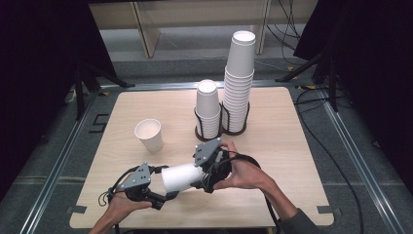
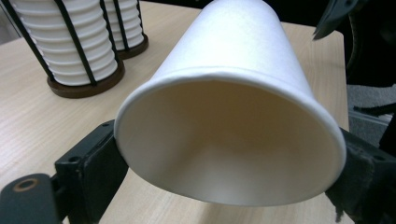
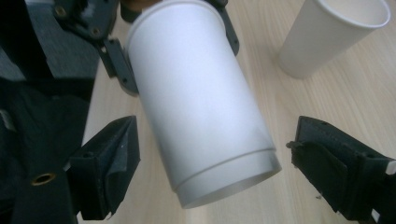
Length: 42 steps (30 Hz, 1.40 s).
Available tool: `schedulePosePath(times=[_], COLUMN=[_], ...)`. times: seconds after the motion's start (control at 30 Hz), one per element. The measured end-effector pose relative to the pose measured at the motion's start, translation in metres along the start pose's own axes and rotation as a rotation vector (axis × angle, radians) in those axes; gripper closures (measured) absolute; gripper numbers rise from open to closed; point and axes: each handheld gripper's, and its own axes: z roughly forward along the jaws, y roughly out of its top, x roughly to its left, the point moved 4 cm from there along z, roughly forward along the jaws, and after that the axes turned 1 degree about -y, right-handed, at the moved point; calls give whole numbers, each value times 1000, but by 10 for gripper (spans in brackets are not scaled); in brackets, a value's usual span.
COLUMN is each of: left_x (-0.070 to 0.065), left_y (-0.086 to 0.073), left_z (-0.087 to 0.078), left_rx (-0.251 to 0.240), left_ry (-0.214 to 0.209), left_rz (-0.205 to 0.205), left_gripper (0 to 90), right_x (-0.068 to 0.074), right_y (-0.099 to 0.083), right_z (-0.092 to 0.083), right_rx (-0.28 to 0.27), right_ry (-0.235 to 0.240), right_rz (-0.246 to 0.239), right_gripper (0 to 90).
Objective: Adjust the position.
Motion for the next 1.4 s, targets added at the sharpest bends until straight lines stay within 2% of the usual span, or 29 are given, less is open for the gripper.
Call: schedulePosePath(times=[0.03,0.07,0.1,0.13,0.17,0.23,0.27,0.37,0.4,0.43,0.47,0.5,0.57,0.63,0.7,0.8,0.87,0.9,0.93,0.97,1.03,1.1,1.2,1.23,1.27,1.3,1.37,1.4], left_x=[0,0,-1,-2,-2,-3,-4,-6,-5,-7,-8,-5,-8,-8,-8,-8,-7,-7,-4,-6,-4,-3,1,3,4,6,10,11], left_y=[0,-1,-1,-1,-1,-2,-1,-1,-1,0,0,-1,-1,-2,-2,-2,-3,-3,-3,-3,-1,2,6,7,8,8,10,11], left_z=[-1,-1,0,1,1,2,3,3,2,3,4,3,5,6,5,5,5,6,3,4,3,2,-3,-5,-8,-10,-13,-14], left_rx=[29,38,35,38,56,59,63,81,100,85,87,113,95,103,107,102,97,67,76,41,0,-64,-137,-141,-169,-189,-233,-238], left_ry=[5,-1,-2,-3,-3,-4,-5,-9,-5,-11,-10,-8,-16,-23,-32,-42,-45,-53,-50,-52,-47,-60,-33,-19,-5,3,17,25], left_rz=[18,16,19,15,17,19,21,30,49,29,34,62,21,26,24,23,17,-11,11,-23,-35,-59,-84,-84,-94,-105,-132,-144], left_gripper=[101,101,101,101,101,101,101,101,101,100,100,100,99,99,96,91,84,76,65,58,50,52,53,63,90,139,127,134], right_x=[1,3,5,6,7,11,10,13,13,14,14,15,16,17,17,17,18,17,18,17,15,13,10,7,4,0,-7,-10], right_y=[0,-1,-1,-1,-2,-1,-1,-1,-2,-2,-3,-3,-4,-5,-6,-8,-9,-10,-10,-10,-10,-12,-13,-14,-15,-17,-19,-20], right_z=[3,6,9,13,16,21,23,30,32,35,37,39,43,46,48,50,51,51,51,50,49,47,40,37,36,33,28,25], right_rx=[18,36,60,77,94,124,131,149,161,165,174,173,187,193,194,199,203,198,190,184,165,140,84,80,71,45,-13,-50], right_ry=[-5,-10,-24,-16,-17,-22,-32,-38,-36,-36,-37,-30,-32,-30,-20,-18,-7,-2,2,2,10,24,44,31,18,7,0,7], right_rz=[-15,-28,-46,-81,-97,-128,-159,-180,-203,-207,-212,-217,-224,-235,-225,-243,-236,-240,-228,-224,-204,-181,-101,-93,-80,-51,-7,19], right_gripper=[158,158,158,159,161,163,163,165,175,174,168,168,164,161,166,178,191,192,192,193,195,197,198,198,198,198,198,198])
